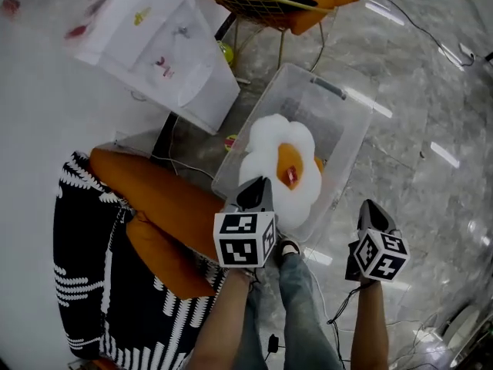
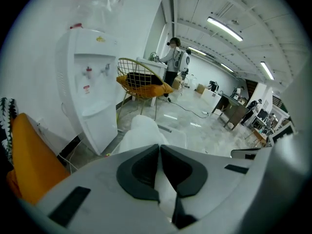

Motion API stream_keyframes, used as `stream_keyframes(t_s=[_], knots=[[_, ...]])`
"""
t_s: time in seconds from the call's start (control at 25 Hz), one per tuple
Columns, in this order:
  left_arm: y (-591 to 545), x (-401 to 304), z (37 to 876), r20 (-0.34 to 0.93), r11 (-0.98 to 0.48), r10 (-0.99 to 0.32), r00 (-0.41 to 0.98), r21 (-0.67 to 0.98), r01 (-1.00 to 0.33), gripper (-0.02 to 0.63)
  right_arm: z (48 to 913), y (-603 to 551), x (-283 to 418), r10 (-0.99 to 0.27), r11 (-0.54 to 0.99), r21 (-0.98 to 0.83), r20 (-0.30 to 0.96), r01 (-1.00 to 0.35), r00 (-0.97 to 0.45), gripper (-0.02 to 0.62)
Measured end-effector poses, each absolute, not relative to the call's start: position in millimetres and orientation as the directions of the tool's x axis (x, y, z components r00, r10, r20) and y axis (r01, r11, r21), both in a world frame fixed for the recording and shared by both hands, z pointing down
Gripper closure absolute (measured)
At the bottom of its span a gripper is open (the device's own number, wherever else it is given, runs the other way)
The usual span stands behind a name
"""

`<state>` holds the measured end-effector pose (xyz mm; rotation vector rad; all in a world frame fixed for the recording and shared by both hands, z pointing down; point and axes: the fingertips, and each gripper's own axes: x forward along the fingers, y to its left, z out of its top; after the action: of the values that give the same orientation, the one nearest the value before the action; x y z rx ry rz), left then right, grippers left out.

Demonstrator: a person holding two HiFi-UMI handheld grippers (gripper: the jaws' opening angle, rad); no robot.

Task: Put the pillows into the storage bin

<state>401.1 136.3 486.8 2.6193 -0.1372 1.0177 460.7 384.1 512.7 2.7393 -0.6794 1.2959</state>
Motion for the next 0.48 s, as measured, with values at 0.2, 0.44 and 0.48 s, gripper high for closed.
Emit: stream_keyframes(t_s=[0.2,0.44,0.48], knots=[[144,447,530,0.688,-0.945,0.052,0.724,0.267,-0.186,0.591,548,409,490,-0.335,-0.924,-0.150,0.763,-0.351,0.553,0.594],[146,504,577,0.700,-0.937,0.057,0.712,0.284,-0.204,0.591,577,434,532,-0.291,-0.946,-0.144,0.772,-0.292,0.565,0.594],[147,514,584,0.701,-0.935,0.061,0.711,0.289,-0.205,0.591,580,437,538,-0.287,-0.948,-0.141,0.772,-0.287,0.568,0.594]])
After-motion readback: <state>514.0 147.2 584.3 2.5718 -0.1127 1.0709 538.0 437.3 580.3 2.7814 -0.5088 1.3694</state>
